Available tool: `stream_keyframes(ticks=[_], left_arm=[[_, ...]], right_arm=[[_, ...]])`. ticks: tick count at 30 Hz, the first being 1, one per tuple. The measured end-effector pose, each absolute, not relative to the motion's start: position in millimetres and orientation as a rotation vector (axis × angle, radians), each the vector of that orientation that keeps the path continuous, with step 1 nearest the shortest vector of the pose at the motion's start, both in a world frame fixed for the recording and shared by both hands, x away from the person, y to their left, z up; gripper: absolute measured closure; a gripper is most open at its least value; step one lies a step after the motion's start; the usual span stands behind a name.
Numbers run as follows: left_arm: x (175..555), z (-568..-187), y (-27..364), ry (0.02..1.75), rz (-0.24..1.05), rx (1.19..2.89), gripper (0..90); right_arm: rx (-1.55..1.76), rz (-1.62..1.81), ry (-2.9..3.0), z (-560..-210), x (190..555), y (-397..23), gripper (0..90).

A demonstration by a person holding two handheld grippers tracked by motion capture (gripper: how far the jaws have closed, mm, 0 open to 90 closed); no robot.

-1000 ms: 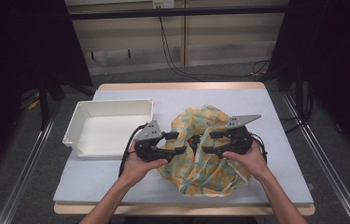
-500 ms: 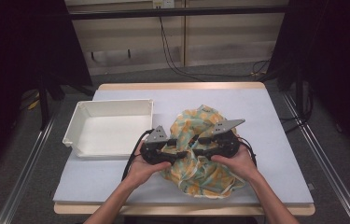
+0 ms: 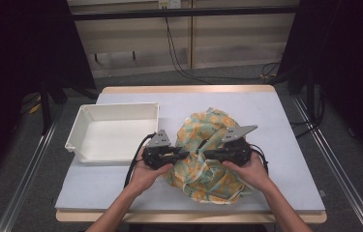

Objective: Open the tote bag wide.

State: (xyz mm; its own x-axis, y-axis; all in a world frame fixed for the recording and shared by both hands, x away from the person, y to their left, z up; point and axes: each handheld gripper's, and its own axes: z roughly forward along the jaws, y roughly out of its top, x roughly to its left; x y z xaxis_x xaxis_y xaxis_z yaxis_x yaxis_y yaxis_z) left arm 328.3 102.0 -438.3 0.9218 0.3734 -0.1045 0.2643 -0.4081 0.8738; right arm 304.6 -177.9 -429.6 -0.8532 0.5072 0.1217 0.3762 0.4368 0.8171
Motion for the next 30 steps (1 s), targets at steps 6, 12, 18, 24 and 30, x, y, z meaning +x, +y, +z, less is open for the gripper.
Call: stream_keyframes(ticks=[6, 12, 18, 24, 30], left_arm=[[326, -433, 111, 0.460, 0.132, 2.012, 89.1], [328, -435, 112, 0.479, 0.128, 2.011, 88.4], [329, -437, 109, 0.482, 0.111, 2.011, 87.6], [330, -438, 111, 0.493, 0.105, 2.006, 88.2], [330, -438, 114, 0.503, 0.110, 2.012, 88.6]], right_arm=[[0.824, 1.390, 2.506, -428, 290, -204, 90.0], [0.833, 1.465, 2.454, -419, 269, -218, 55.4], [0.844, 1.402, 2.475, -429, 281, -203, 55.1], [0.851, 1.434, 2.506, -433, 279, -207, 90.0], [0.893, 1.478, 2.473, -429, 253, -236, 90.0]])
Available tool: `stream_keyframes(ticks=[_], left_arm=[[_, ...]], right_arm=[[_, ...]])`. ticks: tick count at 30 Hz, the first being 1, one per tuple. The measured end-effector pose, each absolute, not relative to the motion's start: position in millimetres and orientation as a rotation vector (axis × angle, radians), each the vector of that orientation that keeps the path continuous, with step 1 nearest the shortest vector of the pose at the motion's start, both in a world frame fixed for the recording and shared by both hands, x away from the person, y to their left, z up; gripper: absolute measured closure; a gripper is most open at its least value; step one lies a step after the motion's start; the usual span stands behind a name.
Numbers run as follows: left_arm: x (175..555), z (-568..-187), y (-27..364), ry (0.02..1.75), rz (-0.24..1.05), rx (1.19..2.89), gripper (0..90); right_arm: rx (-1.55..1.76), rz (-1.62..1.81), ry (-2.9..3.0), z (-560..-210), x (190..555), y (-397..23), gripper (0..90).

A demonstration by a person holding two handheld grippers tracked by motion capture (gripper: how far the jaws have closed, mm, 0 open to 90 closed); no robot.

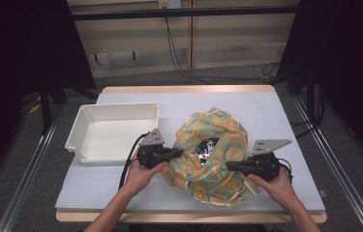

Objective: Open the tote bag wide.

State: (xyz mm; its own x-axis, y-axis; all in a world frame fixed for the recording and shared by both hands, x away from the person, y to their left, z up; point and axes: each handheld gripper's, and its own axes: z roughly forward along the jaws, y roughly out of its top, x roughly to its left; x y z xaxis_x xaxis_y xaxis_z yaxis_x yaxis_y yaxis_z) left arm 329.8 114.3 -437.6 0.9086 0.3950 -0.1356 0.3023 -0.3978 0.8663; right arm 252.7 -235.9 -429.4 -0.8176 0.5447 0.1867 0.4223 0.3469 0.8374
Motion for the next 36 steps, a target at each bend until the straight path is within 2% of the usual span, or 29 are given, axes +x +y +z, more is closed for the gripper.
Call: stream_keyframes(ticks=[9, 18, 19, 20, 21, 22, 23, 30, 34, 35, 36], left_arm=[[331, -441, 118, 0.516, 0.110, 2.031, 89.0], [326, -441, 122, 0.516, 0.091, 2.027, 88.3], [322, -439, 123, 0.508, 0.094, 2.023, 86.0], [320, -437, 124, 0.500, 0.101, 2.019, 83.5], [320, -437, 124, 0.500, 0.101, 2.019, 80.6], [317, -435, 124, 0.496, 0.105, 2.009, 80.6], [312, -428, 127, 0.483, 0.119, 1.991, 73.7], [299, -402, 138, 0.448, 0.145, 1.914, 59.1], [296, -390, 138, 0.425, 0.159, 1.892, 57.9], [296, -386, 136, 0.418, 0.171, 1.895, 58.3], [297, -383, 132, 0.414, 0.157, 1.881, 62.2]], right_arm=[[0.970, 1.442, 2.437, -437, 212, -278, 90.0], [1.041, 1.394, 2.418, -446, 200, -292, 90.0], [1.043, 1.406, 2.408, -445, 199, -292, 88.5], [1.046, 1.416, 2.399, -443, 200, -292, 80.9], [1.046, 1.416, 2.399, -443, 200, -292, 80.9], [1.043, 1.421, 2.393, -441, 200, -291, 75.5], [1.032, 1.446, 2.368, -435, 201, -290, 68.3], [0.992, 1.503, 2.306, -409, 207, -284, 56.1], [0.997, 1.519, 2.273, -401, 213, -285, 53.3], [1.010, 1.513, 2.263, -399, 219, -284, 49.2], [1.012, 1.509, 2.265, -400, 223, -282, 48.1]])
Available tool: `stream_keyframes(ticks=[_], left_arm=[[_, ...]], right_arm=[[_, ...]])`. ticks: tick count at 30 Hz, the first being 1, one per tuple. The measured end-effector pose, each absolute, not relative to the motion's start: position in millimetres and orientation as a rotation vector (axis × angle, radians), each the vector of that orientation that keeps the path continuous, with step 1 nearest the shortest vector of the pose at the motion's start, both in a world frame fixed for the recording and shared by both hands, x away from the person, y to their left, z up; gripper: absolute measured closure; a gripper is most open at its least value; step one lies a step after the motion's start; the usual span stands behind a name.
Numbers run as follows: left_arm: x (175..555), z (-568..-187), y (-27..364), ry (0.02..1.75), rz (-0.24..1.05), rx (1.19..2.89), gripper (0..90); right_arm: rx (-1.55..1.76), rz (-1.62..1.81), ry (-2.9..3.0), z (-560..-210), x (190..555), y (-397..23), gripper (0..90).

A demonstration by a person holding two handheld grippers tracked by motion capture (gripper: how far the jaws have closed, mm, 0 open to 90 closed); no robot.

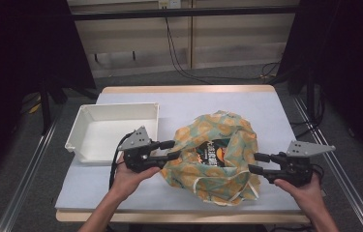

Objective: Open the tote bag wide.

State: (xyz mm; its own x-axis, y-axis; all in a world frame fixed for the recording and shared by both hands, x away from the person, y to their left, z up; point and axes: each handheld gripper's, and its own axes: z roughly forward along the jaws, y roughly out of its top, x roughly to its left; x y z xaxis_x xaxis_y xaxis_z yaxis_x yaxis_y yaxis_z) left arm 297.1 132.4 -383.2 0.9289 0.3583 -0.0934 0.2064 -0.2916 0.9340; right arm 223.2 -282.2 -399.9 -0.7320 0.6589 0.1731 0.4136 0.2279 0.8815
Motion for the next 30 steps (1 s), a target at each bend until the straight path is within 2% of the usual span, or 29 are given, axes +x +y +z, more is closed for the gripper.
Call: stream_keyframes(ticks=[1, 2, 3, 4, 7, 16, 21, 23, 26, 27, 28, 29, 30], left_arm=[[299, -381, 127, 0.393, 0.132, 1.872, 62.2], [300, -379, 119, 0.388, 0.126, 1.881, 67.2], [306, -377, 99, 0.366, 0.110, 1.929, 68.1], [306, -377, 99, 0.366, 0.110, 1.929, 69.0], [319, -379, 60, 0.357, 0.048, 1.989, 69.9], [324, -405, 30, 0.353, 0.015, 2.067, 68.4], [321, -416, 27, 0.355, 0.008, 2.108, 67.4], [322, -420, 27, 0.358, -0.002, 2.106, 66.8], [320, -426, 28, 0.340, -0.010, 2.105, 64.5], [320, -426, 28, 0.340, -0.010, 2.105, 64.2], [320, -427, 28, 0.342, -0.009, 2.103, 63.9], [320, -428, 29, 0.349, -0.017, 2.103, 63.3], [320, -428, 29, 0.349, -0.017, 2.103, 62.8]], right_arm=[[1.012, 1.509, 2.265, -400, 223, -282, 48.1], [1.024, 1.508, 2.276, -404, 232, -278, 45.1], [1.027, 1.500, 2.285, -407, 237, -276, 42.0], [1.033, 1.488, 2.296, -409, 242, -273, 39.7], [1.032, 1.485, 2.314, -414, 252, -267, 38.4], [1.019, 1.371, 2.380, -433, 270, -247, 35.4], [1.005, 1.341, 2.397, -440, 275, -238, 41.7], [0.994, 1.319, 2.417, -445, 275, -234, 47.8], [0.966, 1.304, 2.432, -451, 275, -228, 65.7], [0.966, 1.304, 2.432, -451, 275, -228, 65.7], [0.958, 1.294, 2.426, -451, 273, -228, 78.2], [0.952, 1.299, 2.436, -453, 273, -228, 85.6], [0.956, 1.293, 2.442, -454, 273, -228, 88.8]])
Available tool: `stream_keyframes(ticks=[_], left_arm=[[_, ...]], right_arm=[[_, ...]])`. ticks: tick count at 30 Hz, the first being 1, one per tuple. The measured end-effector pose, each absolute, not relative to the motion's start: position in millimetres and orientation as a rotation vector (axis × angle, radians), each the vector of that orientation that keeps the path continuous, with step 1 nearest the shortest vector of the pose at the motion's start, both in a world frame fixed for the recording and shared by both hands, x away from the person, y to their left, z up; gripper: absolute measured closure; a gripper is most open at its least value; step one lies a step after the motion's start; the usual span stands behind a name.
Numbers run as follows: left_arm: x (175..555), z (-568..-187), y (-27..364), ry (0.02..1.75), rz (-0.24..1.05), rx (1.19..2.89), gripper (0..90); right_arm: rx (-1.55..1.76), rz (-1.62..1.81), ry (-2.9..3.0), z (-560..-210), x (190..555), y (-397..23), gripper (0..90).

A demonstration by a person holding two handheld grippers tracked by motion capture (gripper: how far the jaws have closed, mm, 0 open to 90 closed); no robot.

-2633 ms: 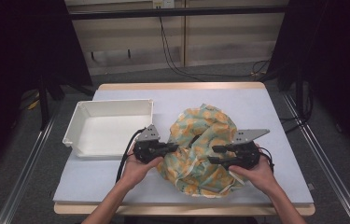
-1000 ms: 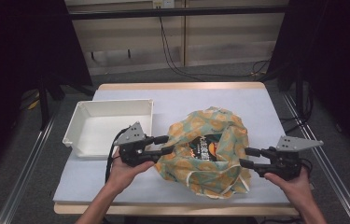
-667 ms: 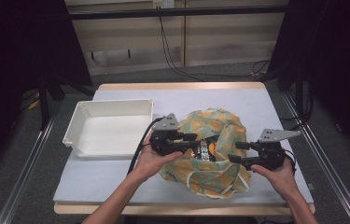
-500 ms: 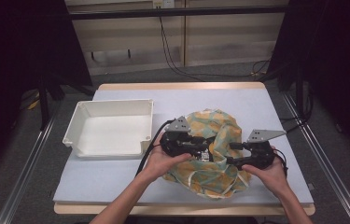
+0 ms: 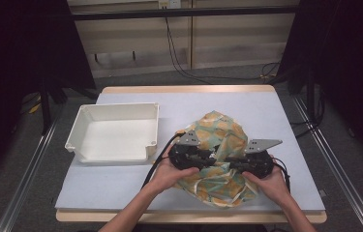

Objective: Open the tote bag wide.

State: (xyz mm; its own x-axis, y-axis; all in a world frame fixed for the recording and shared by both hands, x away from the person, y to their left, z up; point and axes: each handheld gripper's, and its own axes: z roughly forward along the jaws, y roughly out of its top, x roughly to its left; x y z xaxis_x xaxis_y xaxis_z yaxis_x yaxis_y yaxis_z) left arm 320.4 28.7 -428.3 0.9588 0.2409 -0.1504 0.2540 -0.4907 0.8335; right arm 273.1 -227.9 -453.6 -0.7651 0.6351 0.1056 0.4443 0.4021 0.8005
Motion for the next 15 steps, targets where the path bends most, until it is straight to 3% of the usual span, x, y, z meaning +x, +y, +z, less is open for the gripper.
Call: stream_keyframes(ticks=[6, 15], left_arm=[[318, -430, 28, 0.335, -0.018, 2.103, 60.0], [314, -422, 23, 0.294, -0.001, 2.152, 59.9]], right_arm=[[0.981, 1.338, 2.413, -447, 268, -235, 90.0], [1.048, 1.297, 2.351, -441, 226, -276, 90.0]])
